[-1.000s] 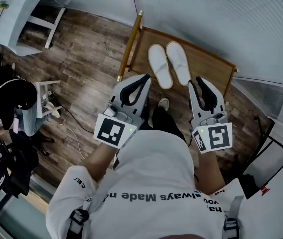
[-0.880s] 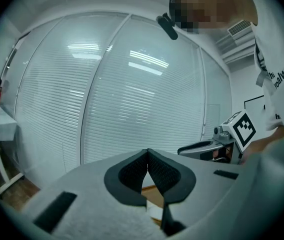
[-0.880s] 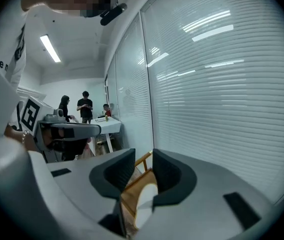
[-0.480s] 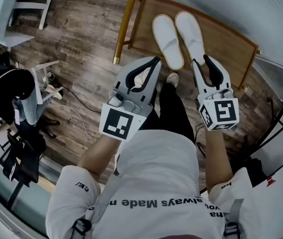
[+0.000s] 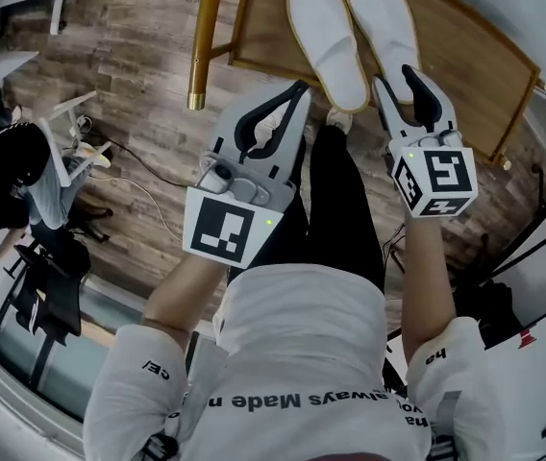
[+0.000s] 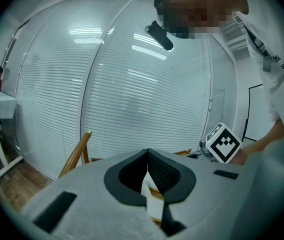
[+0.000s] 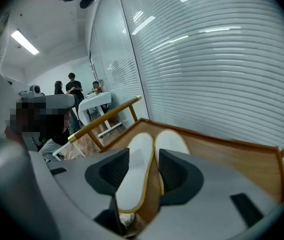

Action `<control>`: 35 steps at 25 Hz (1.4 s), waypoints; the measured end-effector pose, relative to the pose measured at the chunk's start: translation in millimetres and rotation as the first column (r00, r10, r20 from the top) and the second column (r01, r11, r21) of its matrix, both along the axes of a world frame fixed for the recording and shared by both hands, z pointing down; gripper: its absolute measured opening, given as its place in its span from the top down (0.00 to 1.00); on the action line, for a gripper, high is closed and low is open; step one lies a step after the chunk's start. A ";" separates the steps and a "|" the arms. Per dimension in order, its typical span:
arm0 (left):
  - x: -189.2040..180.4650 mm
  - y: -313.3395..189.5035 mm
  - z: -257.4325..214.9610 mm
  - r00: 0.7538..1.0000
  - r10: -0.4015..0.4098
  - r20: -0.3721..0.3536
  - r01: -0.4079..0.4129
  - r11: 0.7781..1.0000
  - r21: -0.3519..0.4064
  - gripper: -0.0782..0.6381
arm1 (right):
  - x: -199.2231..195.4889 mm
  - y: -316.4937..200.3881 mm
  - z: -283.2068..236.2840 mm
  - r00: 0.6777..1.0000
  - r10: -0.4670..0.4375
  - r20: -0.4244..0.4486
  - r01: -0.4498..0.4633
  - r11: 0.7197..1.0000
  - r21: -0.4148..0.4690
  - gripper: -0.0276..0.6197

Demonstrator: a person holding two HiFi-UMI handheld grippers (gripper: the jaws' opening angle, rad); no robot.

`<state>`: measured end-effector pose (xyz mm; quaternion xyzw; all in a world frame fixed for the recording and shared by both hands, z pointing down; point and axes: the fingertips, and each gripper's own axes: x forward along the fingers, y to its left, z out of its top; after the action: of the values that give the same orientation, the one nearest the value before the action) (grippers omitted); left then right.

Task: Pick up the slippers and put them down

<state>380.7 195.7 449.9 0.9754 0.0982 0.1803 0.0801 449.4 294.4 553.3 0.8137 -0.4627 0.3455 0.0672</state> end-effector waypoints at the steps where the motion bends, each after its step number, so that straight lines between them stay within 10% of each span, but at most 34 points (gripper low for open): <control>1: 1.0 0.5 9.8 1.000 -0.002 0.006 0.002 1.000 0.001 0.88 | 1.3 0.3 11.3 1.000 0.001 0.014 -0.001 1.000 -0.005 0.70; 29: -4.0 -20.5 103.3 0.998 -0.023 0.052 0.024 1.000 -0.019 0.88 | 18.9 -48.9 116.8 0.999 -0.019 0.046 0.027 0.984 -0.175 0.67; 35: -3.3 -23.2 103.7 0.998 -0.027 0.050 0.028 0.999 -0.017 0.88 | 30.5 -50.6 121.5 1.000 0.018 -0.019 -0.022 0.976 -0.215 0.90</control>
<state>377.4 172.5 553.6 0.9711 0.0843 0.2027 0.0937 479.9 243.9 674.8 0.8090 -0.4138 0.3874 0.1552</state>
